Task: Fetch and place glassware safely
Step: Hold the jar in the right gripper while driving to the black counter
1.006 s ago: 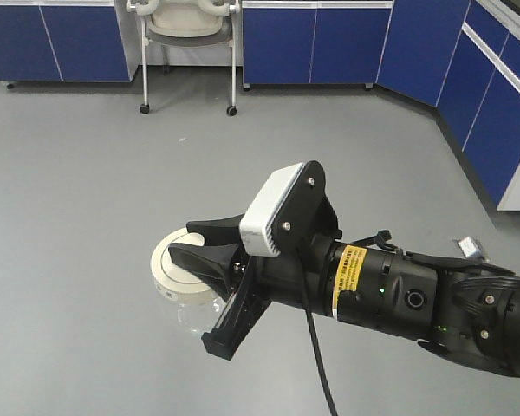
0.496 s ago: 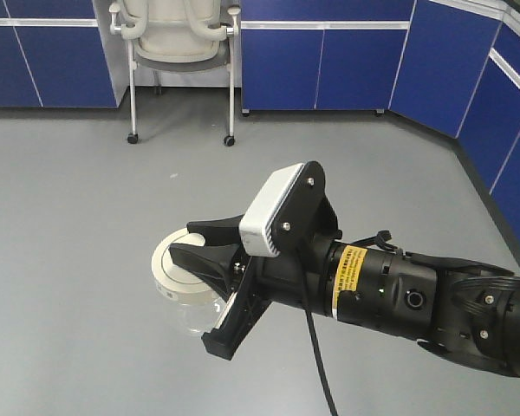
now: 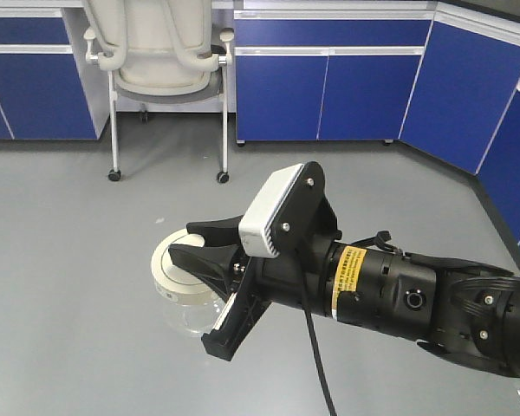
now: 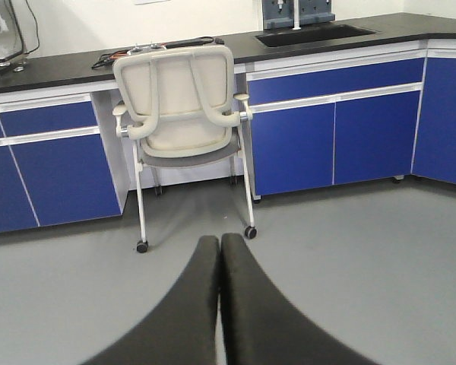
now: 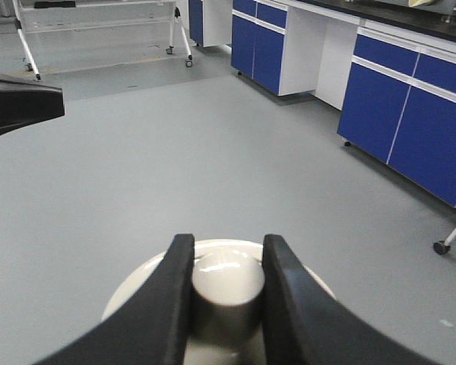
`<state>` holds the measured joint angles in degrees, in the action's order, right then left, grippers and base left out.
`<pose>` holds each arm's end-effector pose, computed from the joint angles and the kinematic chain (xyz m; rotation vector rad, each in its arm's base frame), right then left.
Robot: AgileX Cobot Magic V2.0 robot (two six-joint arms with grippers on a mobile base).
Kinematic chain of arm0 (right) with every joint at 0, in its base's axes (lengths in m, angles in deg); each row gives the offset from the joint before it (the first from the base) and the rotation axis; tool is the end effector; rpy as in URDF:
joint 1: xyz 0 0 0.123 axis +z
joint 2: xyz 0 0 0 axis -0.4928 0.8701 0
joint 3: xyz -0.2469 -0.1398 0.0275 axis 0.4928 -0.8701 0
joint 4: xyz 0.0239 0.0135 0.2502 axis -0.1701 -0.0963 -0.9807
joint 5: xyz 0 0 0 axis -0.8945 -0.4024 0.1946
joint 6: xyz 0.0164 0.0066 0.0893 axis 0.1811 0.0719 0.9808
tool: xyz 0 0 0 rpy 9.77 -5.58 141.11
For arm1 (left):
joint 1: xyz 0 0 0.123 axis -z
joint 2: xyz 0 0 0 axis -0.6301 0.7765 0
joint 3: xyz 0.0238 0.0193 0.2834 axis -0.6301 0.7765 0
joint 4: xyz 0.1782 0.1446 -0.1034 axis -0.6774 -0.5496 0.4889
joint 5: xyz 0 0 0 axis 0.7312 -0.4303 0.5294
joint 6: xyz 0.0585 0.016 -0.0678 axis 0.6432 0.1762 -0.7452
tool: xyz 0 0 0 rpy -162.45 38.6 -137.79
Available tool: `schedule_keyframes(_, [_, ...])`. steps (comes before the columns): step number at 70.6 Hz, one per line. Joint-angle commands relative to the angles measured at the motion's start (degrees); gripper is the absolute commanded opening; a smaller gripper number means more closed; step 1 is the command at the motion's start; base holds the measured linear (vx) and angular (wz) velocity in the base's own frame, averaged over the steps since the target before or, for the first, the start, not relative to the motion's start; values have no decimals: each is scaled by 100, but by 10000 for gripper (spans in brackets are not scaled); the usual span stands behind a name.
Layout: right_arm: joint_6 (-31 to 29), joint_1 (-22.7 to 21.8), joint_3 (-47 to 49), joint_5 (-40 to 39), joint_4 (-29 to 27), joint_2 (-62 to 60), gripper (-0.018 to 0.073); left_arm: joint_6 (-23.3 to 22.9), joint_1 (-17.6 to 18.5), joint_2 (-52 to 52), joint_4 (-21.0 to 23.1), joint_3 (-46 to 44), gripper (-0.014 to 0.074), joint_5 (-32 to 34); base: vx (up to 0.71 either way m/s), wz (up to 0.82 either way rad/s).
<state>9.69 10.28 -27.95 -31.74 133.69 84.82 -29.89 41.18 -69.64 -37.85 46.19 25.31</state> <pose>0.2089 0.2231 0.2704 -0.9957 1.5100 0.7899 0.0869 -0.0032 0.2361 0.0671 1.6874 0.0043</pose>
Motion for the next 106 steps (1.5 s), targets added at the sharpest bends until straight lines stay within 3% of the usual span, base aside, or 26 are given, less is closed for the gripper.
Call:
schedule_keyframes(1, [-16,-12,175,-478,-186,-232,-4,-12,-7,42,48,-145,-7,454,53,-3])
schedule_keyframes(64, [-16,-12,175,-478,-186,-232,-4,-12,-7,42,48,-145,-7,454,39,-7])
schedule_keyframes(106, [-16,-12,175,-478,-186,-232,-4,-12,-7,42,48,-145,-7,454,20,-64])
